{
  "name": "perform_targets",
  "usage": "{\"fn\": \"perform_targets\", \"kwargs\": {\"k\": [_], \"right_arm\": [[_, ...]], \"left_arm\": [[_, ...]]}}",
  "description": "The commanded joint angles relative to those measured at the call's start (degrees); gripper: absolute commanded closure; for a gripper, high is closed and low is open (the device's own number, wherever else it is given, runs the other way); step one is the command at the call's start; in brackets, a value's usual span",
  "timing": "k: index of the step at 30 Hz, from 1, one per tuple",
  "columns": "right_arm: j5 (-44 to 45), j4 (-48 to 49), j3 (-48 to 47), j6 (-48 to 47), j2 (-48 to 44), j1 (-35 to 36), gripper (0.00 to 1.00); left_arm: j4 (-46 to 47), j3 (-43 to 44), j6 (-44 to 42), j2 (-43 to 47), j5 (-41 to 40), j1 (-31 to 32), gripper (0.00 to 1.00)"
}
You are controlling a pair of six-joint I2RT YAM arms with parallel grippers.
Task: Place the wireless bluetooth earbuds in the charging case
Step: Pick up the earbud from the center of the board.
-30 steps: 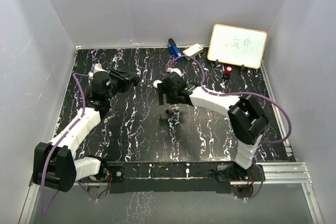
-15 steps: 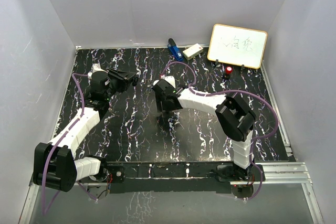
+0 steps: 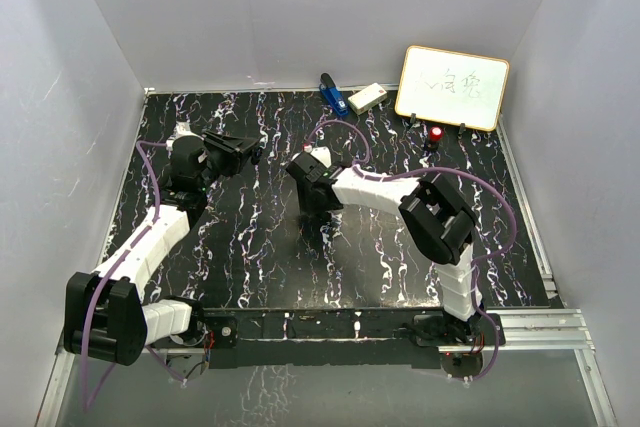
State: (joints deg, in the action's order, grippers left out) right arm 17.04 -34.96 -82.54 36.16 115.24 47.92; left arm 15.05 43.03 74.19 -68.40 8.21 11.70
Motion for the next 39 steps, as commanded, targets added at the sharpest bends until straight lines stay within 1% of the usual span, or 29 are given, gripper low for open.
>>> {"fn": "perform_targets", "kwargs": {"k": [1,10,12,15,16,17,24,26,32,34,39], "right_arm": [[0.6,0.07,-2.97,0.97,0.98,0.21,0.47],[0.16,-0.87,-2.46,1.59,1.56,0.24,0.52],[0.03,-0.92,-2.37,1.74,1.73,0.24,0.55],[-0.11,-0.98,-2.51,1.67,2.08,0.24,0.58],[-0.28,-0.96,-2.58,1.71,2.16,0.22,0.61],[-0.29,-1.03,-2.68,1.72,2.3,0.2,0.62],[-1.01,-1.32,-2.89,1.72,2.88,0.23,0.65],[-1.08,-1.48,-2.8,1.67,2.82,0.24,0.68],[-1.22,-2.05,-2.71,1.71,3.17,0.18,0.7],[-1.07,-2.28,-2.63,1.58,3.39,0.24,0.74],[-0.82,-2.65,-2.37,1.42,3.43,0.24,0.77]], "left_arm": [[1.47,-1.01,0.4,2.03,1.64,-0.52,1.0],[1.83,-1.46,0.61,2.22,1.81,-0.82,1.0],[1.9,-1.56,0.63,2.22,1.86,-0.81,1.0],[1.91,-1.75,0.73,2.22,1.94,-0.86,1.0],[1.98,-1.82,0.77,2.22,1.91,-0.93,1.0],[2.0,-1.82,0.78,2.29,1.9,-0.9,1.0],[1.94,-2.0,0.78,2.3,1.86,-1.05,1.0],[1.91,-2.06,0.78,2.31,1.89,-1.07,1.0],[1.98,-2.08,0.86,2.3,1.9,-1.1,1.0],[1.92,-2.14,0.85,2.31,1.9,-1.14,1.0],[2.0,-2.15,0.87,2.26,1.82,-1.15,1.0]]}}
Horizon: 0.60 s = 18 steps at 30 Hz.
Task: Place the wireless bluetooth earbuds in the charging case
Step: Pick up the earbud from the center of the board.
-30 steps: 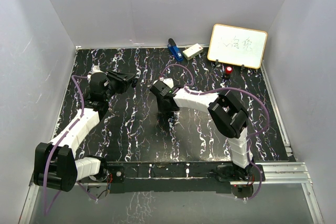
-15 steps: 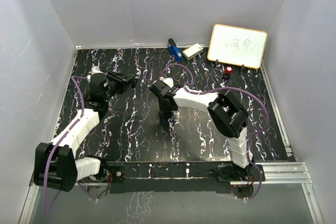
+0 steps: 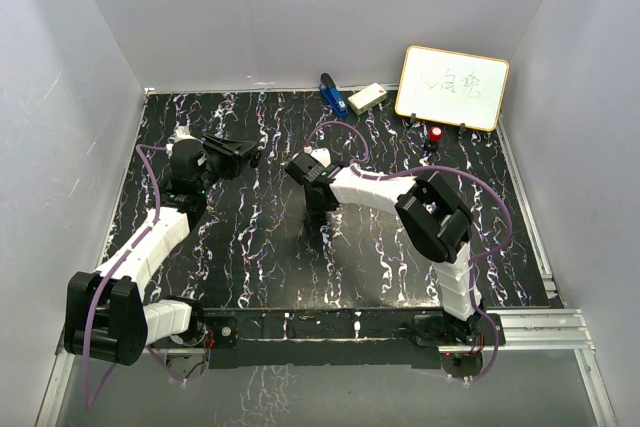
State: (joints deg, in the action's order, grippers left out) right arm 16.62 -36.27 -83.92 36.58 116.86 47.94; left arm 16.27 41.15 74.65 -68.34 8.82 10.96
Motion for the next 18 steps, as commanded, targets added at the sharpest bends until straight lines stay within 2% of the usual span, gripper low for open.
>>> {"fn": "perform_targets", "kwargs": {"k": [1,4,11,18], "right_arm": [[-0.38,-1.39,-0.98,0.96,1.8,0.18,0.8],[-0.08,-1.52,-0.9,0.95,1.64,0.21,0.85],[1.39,-0.61,-2.42,-0.62,0.42,0.15,0.91],[2.66,7.91,-1.58,-6.6,-5.39,-2.45,0.93]], "left_arm": [[0.78,-0.21,0.41,2.12,1.2,-0.41,1.0],[0.85,-0.3,0.49,2.15,1.27,-0.43,1.0],[0.79,0.32,0.58,1.76,1.42,-0.46,1.0],[1.16,1.09,1.02,0.26,3.41,-0.42,1.0]]}}
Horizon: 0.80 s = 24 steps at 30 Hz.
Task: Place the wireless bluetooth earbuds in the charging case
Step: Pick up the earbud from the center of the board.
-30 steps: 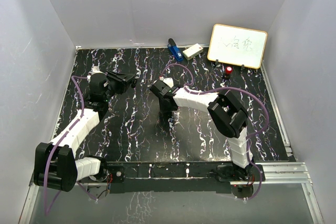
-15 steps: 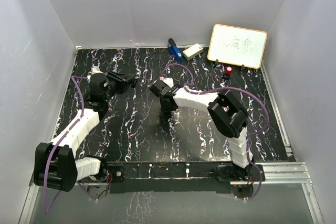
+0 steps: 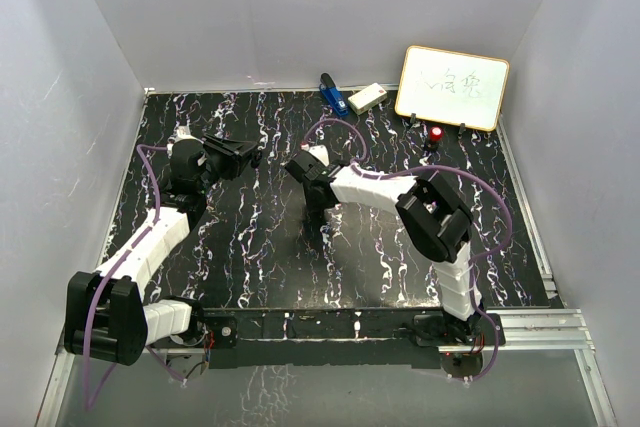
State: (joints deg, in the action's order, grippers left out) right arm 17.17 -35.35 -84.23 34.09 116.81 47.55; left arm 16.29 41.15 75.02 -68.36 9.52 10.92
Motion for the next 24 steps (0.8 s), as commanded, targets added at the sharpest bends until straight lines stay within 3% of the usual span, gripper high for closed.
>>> {"fn": "perform_targets", "kwargs": {"k": [1,9,18,24], "right_arm": [[2.16,8.75,-0.72,-5.11,-6.35,-2.56,0.93],[2.87,26.22,7.53,-13.0,-15.81,-6.73,0.97],[-5.67,49.52,18.67,-18.55,-24.4,-12.54,1.0],[-10.63,55.1,19.26,-22.94,-23.78,-12.71,1.0]], "left_arm": [[1.64,1.09,0.87,-0.15,3.29,-0.38,1.0],[5.42,2.31,3.18,-6.24,9.67,-0.29,1.0],[7.8,3.78,4.84,-11.17,13.03,1.16,1.0],[12.48,3.87,7.99,-14.22,15.71,2.0,1.0]]}}
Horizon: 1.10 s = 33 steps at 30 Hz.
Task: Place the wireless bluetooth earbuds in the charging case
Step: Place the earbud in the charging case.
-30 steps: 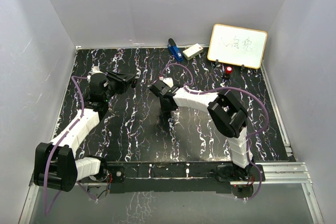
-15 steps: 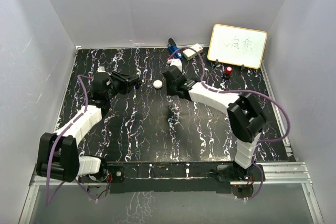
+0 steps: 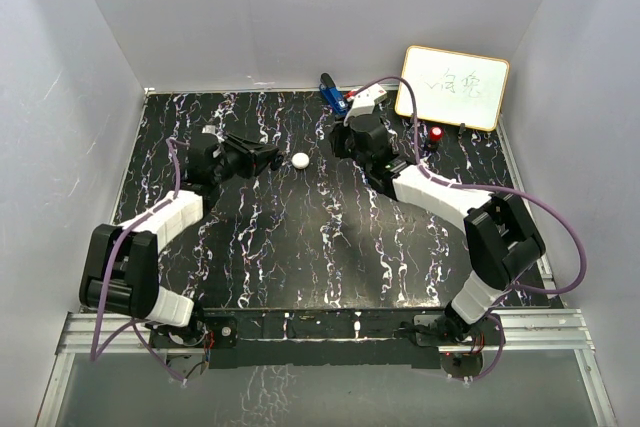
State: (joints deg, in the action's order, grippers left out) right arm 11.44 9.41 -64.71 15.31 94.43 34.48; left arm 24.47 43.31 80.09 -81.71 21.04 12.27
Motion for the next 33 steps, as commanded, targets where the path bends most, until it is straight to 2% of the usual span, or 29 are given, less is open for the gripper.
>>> {"fn": "perform_targets", "kwargs": {"k": [1,12,21,29,33], "right_arm": [[-5.68,11.09,-0.14,-4.23,-1.45,0.36,1.0],[-15.93,30.79,7.01,-6.16,-1.88,0.32,1.0],[-23.58,56.88,15.82,-6.84,-0.65,0.32,1.0],[-29.55,69.4,16.73,-6.77,3.43,0.32,1.0],[-31.03,71.51,16.21,-6.8,4.92,0.32,1.0]], "left_arm": [[4.96,1.71,3.39,-1.31,4.61,0.79,1.0],[6.53,3.45,4.06,-3.27,7.94,1.37,1.0],[9.15,2.71,4.86,-4.66,10.13,1.35,1.0],[13.79,2.86,6.82,-7.17,13.66,1.44,1.0],[13.39,3.03,7.16,-7.23,13.49,1.4,1.0]]}}
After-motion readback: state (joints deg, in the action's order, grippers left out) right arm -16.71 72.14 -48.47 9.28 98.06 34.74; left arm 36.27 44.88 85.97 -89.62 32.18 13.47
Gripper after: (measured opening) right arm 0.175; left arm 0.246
